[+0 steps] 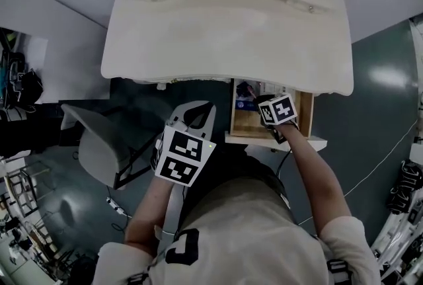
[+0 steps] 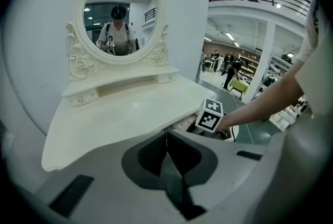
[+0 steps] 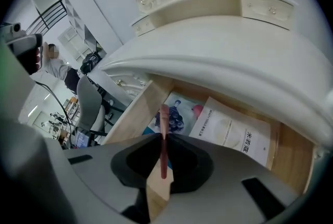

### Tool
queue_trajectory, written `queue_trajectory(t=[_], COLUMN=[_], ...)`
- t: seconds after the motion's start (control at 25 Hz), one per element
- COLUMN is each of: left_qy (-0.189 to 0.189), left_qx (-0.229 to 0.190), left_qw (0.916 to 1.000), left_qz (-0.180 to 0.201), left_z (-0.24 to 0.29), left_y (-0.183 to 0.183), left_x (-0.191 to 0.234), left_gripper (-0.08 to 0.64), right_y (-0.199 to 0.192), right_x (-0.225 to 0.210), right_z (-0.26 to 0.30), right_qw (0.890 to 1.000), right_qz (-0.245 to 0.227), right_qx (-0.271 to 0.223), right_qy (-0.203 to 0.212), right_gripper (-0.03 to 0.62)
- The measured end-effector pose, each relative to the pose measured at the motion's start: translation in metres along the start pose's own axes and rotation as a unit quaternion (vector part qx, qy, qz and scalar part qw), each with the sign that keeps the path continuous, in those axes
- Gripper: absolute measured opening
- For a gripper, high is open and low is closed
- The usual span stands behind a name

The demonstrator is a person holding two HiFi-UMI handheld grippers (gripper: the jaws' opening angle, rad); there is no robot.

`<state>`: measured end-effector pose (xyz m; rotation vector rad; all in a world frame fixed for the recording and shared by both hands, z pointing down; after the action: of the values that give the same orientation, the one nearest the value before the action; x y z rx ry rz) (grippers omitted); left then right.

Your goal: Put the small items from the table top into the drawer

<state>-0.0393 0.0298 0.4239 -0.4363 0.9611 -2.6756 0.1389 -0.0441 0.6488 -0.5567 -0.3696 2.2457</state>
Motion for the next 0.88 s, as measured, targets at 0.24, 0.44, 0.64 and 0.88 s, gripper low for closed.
queue_trajectory(t=[0.24,0.44,0.64,0.88], left_qy=[-0.017,-0.029,-0.035,-0.039], left_qx=[0.013,0.021,0.028,0.041], left_qw=[0.9998,0.9993,0.9989,0.9982], left_qz=[0.001,0.008,0.013,0.018], left_z=[0.009,0.014,0.016,0.015], left_y=[-0.005,-0.005,-0.007,-0.016], left_x=[0.004,0.007,0.011,0.016], left_gripper=[0.057,0.057,0.057,0.057], right_y=[-0.003,-0.01,-0.014,-0.018], right_x=[-0.005,-0.008,-0.005,0.0], right_z=[0.005,0.009,0.015,0.022], right_qw=[1.0,0.999,0.998,0.998], right_qz=[0.023,0.046,0.055,0.046], right_qx=[-0.013,-0.017,-0.021,-0.017], right_qy=[-0.002,-0.01,-0.017,-0.029], right_gripper=[0.061,0.061,0.061,0.061])
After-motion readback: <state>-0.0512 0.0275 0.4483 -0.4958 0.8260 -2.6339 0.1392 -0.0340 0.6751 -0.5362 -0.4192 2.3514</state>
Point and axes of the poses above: the fingertips, and each gripper's own axes: z forward along the fingers, x to its left, y out of its top, the point moved 6 cm from there along -z, backward along the fingers, and after that the axes turned 8 degrees about -z, right-handed, at the moved point
